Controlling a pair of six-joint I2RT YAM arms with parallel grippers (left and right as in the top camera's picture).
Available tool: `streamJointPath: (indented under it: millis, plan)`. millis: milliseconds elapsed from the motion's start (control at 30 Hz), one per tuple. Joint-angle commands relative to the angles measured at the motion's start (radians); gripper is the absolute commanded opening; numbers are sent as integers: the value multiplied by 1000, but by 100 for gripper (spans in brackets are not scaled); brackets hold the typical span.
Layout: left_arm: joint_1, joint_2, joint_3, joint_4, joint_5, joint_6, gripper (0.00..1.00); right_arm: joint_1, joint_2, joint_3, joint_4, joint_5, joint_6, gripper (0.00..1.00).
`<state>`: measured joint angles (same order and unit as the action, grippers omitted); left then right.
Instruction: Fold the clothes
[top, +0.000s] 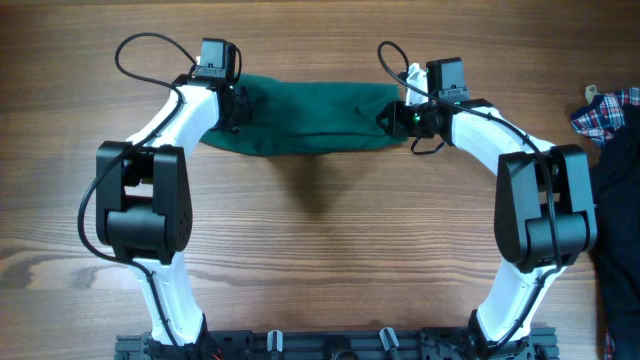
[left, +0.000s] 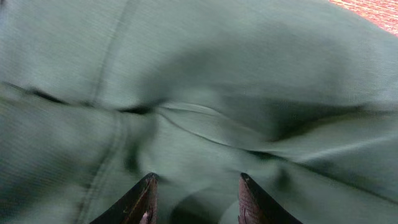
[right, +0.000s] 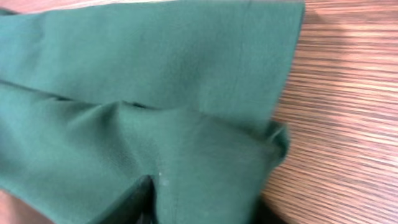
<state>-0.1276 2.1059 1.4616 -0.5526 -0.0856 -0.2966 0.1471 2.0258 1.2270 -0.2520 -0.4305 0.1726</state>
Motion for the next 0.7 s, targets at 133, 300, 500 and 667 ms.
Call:
streamJointPath:
  millis: [133, 300, 500, 667]
  plan:
    - [7, 19, -5, 0, -17, 4, 42, -2, 16, -10, 36, -196, -61, 4]
    - [-23, 3, 48, 11, -17, 5, 39, -114, 1, 4, 46, -291, -60, 4]
    - [-150, -92, 146, 11, -17, 5, 46, -253, -3, 8, -31, -220, -138, 4]
    - [-152, -128, 147, 6, 40, 0, 47, -365, -10, 76, -247, -31, -287, 4]
